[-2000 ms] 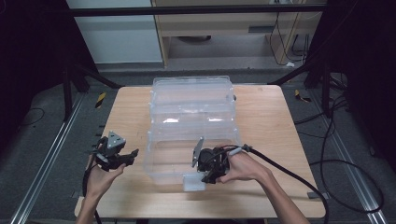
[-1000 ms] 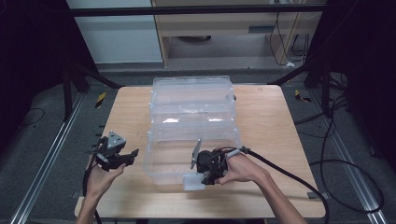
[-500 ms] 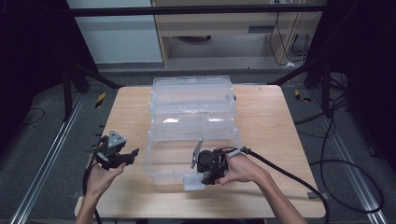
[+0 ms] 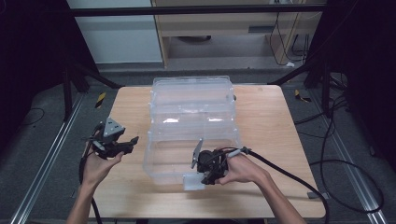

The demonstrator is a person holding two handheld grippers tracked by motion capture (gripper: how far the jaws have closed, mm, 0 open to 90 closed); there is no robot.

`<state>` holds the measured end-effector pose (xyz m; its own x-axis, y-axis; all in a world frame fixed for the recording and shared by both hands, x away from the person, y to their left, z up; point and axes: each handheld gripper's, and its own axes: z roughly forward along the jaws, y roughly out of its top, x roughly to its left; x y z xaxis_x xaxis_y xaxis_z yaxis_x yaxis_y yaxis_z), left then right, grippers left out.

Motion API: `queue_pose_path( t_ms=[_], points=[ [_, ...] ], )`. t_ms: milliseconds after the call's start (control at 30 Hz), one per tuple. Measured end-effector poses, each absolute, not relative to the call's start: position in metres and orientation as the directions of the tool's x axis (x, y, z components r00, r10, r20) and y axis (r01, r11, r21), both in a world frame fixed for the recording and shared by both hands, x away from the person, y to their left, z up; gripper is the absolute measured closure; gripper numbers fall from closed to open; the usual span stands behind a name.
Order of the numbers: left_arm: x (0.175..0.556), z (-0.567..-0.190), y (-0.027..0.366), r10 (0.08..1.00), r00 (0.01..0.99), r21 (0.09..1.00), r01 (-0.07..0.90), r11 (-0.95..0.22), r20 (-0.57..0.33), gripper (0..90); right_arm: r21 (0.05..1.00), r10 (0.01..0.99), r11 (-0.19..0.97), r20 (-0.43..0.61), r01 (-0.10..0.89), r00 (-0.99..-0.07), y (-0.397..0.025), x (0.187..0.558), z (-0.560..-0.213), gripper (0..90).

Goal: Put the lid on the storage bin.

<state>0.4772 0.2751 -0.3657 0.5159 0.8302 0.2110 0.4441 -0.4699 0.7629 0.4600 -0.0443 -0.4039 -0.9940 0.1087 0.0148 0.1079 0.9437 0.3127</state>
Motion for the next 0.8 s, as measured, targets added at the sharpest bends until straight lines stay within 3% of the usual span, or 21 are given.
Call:
queue_pose_path(
  t_ms=[800],
  points=[
    [0.504, -0.306, 0.233, 0.670, 0.646, 0.700, 0.283, -0.656, 0.367, 38.4, 0.309, 0.101, 0.946, 0.014, 0.100, -0.995, -0.044, 0.460, -0.403, 64.7]
  ],
)
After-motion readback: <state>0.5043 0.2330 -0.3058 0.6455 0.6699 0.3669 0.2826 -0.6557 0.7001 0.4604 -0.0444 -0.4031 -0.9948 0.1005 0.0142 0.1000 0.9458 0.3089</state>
